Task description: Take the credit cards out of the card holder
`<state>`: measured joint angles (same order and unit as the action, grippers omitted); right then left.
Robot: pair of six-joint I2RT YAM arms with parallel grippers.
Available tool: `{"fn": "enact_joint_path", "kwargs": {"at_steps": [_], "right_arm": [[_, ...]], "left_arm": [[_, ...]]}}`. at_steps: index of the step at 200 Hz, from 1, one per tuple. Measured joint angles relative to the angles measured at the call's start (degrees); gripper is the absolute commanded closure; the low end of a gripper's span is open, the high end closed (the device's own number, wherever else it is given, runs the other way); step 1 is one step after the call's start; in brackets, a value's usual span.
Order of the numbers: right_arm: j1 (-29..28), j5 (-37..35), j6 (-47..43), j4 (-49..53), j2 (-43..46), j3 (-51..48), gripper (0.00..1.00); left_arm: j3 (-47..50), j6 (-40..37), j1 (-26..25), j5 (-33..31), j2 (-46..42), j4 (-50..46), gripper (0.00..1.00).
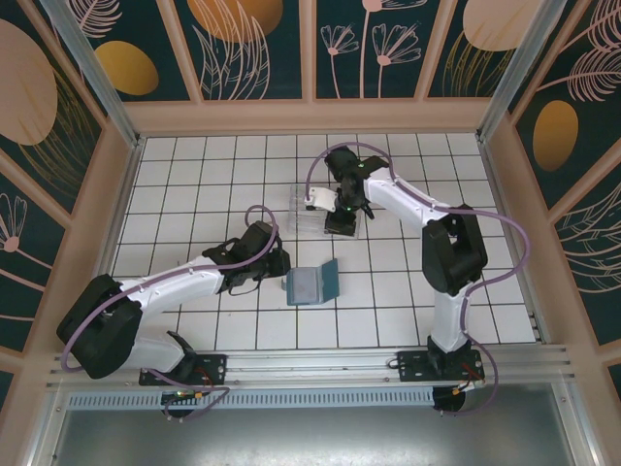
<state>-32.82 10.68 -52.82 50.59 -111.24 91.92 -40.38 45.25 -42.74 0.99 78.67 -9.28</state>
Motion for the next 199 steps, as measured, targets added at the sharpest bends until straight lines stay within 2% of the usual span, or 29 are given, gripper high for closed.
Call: {"fn": "enact_joint_path", "kwargs": {"at_steps": [66, 128, 170, 182, 199], "right_arm": [[2.32, -0.17, 0.90, -2.14, -3.30, -0.70, 0.76], [3.04, -4.70, 2.23, -7.76, -3.30, -4.00, 0.75], [2.56, -8.15, 3.89, -12.13, -2.69, -6.78, 0.86], [2.29, -8.79, 4.22, -13.29, -1.90, -7.80, 0.86], [2.05, -9.57, 4.94, -14.38, -1.20, -8.94, 0.78]], "left_arm": [[0.00, 0.04, 0.00, 0.00, 0.00, 0.00, 0.79], [0.00, 0.48, 0.00, 0.00, -0.24, -0.39, 0.78], [0.00, 1.16, 0.00, 0.00, -1.60, -0.66, 0.78], [0.00, 1.42, 0.00, 0.00, -2.05, -0.66, 0.78], [0.02, 1.53, 0.00, 0.00, -2.73, -0.87, 0.78]]}}
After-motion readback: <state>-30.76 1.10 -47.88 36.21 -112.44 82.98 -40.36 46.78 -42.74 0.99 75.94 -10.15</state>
